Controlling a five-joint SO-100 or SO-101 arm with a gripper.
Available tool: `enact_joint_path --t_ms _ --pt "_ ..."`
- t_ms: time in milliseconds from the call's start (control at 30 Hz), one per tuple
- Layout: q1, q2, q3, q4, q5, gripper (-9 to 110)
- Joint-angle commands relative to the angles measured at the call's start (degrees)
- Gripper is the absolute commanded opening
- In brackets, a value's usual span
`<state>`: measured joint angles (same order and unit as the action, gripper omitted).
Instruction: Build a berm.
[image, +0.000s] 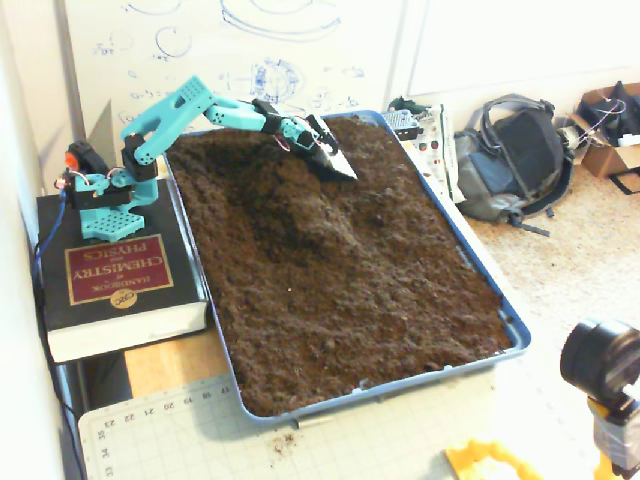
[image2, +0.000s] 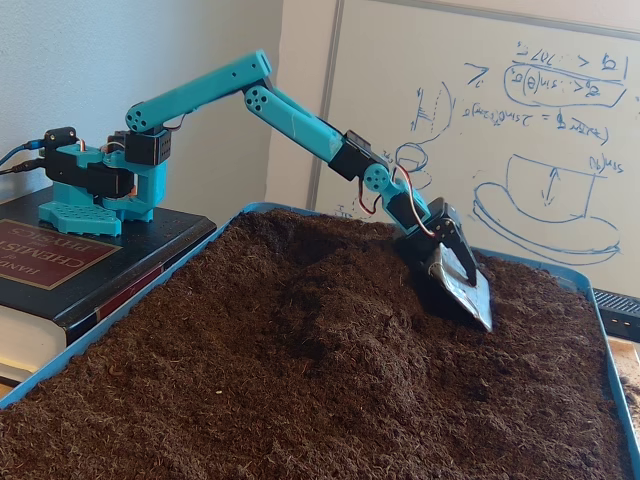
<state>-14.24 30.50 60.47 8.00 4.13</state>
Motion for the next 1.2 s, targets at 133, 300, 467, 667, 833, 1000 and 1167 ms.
enact_joint_path --t_ms 133,300,467,667,833,1000,1167 --pt "-2.64 1.93 -3.96 1.76 0.18 1" --pt "-2.72 2.11 -4.66 14.68 0.26 1" --pt "-2.46 3.08 -4.83 26.37 0.26 1" --pt "-2.37 5.01 -4.04 34.1 0.26 1" --pt "-2.29 5.19 -4.04 37.09 0.26 1" --pt "-2.29 6.5 -4.04 39.73 2.72 1" --pt "-2.9 8.35 -3.96 43.33 6.5 1"
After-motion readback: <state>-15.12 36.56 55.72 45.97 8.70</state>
